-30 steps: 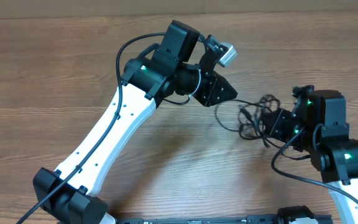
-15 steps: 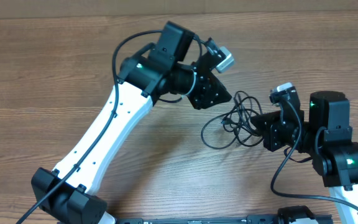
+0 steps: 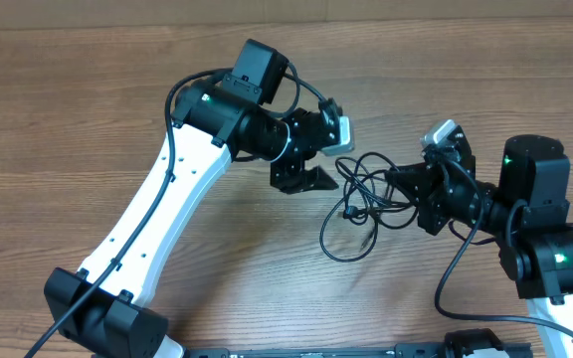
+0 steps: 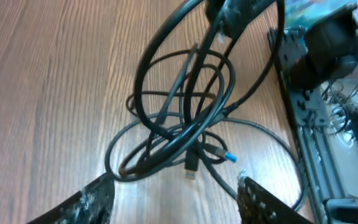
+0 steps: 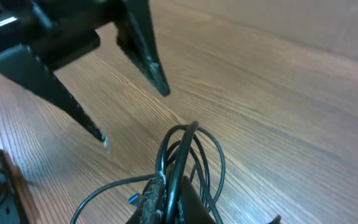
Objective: Untangle cables
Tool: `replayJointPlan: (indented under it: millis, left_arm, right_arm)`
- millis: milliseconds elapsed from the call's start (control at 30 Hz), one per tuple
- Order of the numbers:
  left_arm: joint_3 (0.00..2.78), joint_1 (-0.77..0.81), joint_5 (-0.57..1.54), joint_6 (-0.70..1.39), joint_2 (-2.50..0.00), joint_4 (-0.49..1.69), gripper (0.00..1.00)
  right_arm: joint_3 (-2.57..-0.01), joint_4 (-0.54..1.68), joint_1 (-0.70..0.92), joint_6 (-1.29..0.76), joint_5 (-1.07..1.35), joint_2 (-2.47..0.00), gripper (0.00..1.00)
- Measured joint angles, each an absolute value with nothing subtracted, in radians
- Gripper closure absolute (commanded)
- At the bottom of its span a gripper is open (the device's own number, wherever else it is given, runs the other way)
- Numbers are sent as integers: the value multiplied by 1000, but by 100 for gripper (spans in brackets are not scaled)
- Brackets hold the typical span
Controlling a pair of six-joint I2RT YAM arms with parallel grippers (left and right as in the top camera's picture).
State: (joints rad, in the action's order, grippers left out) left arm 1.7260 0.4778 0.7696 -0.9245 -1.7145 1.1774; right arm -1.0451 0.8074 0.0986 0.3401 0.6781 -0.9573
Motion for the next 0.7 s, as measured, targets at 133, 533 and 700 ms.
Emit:
replayJointPlan:
  millis: [133, 533, 700]
  left_arm:
    - [1726, 478, 769, -975, -1715, 1206, 14]
    - [1726, 478, 647, -1005, -1715, 1155, 9]
    - [1726, 478, 662, -1006, -1715, 1070, 9]
  right_arm:
    - [-1045, 746, 99, 331, 693, -957, 96]
    - [-1045, 583, 99, 161, 831, -957, 96]
    - [-1045, 579, 99, 142, 881, -957, 96]
